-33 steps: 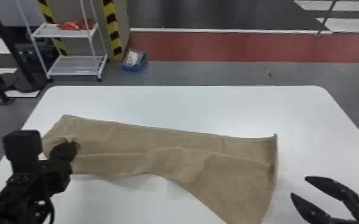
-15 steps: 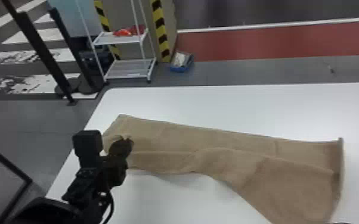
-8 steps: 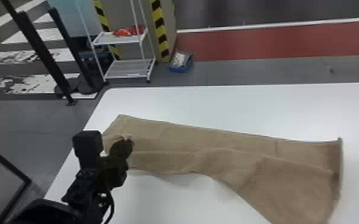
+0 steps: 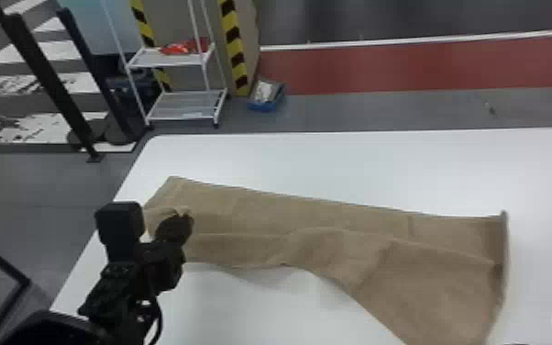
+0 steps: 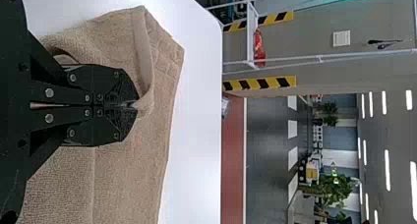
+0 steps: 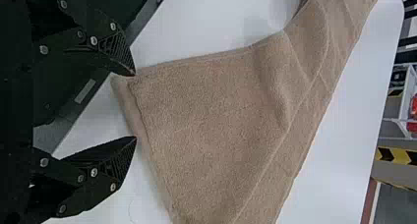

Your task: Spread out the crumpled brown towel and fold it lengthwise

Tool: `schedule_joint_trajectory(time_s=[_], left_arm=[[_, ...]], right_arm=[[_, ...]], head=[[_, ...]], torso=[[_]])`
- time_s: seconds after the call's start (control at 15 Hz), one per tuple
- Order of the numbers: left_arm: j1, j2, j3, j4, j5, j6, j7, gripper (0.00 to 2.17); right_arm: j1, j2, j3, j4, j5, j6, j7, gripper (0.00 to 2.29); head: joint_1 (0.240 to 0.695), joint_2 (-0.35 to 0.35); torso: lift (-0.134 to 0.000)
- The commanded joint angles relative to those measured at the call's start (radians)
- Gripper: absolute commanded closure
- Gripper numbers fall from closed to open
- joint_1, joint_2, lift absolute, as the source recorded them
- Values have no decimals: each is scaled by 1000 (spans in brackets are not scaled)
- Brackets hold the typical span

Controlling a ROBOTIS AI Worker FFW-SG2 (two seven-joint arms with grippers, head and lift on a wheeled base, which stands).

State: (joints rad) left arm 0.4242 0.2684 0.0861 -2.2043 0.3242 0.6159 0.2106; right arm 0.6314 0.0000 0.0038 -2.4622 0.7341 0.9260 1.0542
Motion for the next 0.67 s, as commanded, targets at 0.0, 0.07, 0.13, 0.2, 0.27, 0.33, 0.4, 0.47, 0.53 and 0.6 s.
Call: schedule_joint_trajectory(time_s=[0.0,0.07,0.13,0.2,0.27,0.33,0.4,0.47,0.53,0.6], left_arm=[[2,-1,0,-3,-1,0,1,1362],[4,0,0,-5,-1,0,1,1362],[7,0,0,-6,-1,0,1,1362],[8,0,1,-8,-1,0,1,1362],[11,0,1,-8,-1,0,1,1362],[13,0,3,-11,-1,0,1,1362],[13,0,3,-12,-1,0,1,1362],[13,0,1,-14,-1,0,1,1362],[13,0,1,-15,-1,0,1,1362],[15,0,1,-15,-1,0,1,1362]], right_arm=[[-6,1,9,8,-24,18,1,508],[-10,1,9,14,-25,24,1,508],[-13,1,9,23,-18,31,0,532],[-21,1,9,31,-16,49,0,566],[-24,1,9,38,-24,55,1,569],[-27,0,9,46,-21,58,0,569],[-32,0,12,55,-19,61,1,569],[-35,-3,18,58,-19,70,1,569],[-38,-5,24,58,-19,74,1,569],[-42,-5,27,58,-19,83,1,569]], head=[[695,183],[695,188],[695,193],[695,198],[695,197],[695,196],[695,196],[695,196],[695,198],[695,199]], torso=[[-124],[-124],[-124],[-124],[-124],[-124],[-124],[-124],[-124],[-124]])
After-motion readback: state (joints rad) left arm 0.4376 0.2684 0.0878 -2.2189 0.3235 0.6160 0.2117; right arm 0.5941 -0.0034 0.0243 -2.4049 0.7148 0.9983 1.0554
